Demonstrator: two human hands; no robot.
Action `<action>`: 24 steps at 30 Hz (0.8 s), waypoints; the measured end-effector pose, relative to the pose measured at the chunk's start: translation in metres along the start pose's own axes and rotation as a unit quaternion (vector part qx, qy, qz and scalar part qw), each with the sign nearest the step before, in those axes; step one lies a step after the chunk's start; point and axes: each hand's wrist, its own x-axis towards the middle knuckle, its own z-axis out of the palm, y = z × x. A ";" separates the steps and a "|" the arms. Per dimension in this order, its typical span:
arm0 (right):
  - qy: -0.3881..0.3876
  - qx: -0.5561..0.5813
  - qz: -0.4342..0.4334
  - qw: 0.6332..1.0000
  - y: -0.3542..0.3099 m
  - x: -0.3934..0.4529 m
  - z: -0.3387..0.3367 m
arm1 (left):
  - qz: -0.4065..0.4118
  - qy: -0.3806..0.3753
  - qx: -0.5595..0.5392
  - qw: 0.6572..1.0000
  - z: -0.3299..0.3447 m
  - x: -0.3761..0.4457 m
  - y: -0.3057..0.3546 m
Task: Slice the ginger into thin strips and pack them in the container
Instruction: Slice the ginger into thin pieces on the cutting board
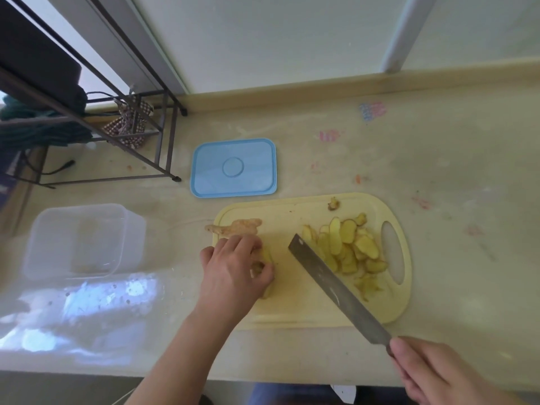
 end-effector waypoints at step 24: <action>0.075 -0.130 -0.004 0.989 -0.056 0.003 0.028 | 0.141 0.113 -0.078 0.980 0.029 -0.012 0.027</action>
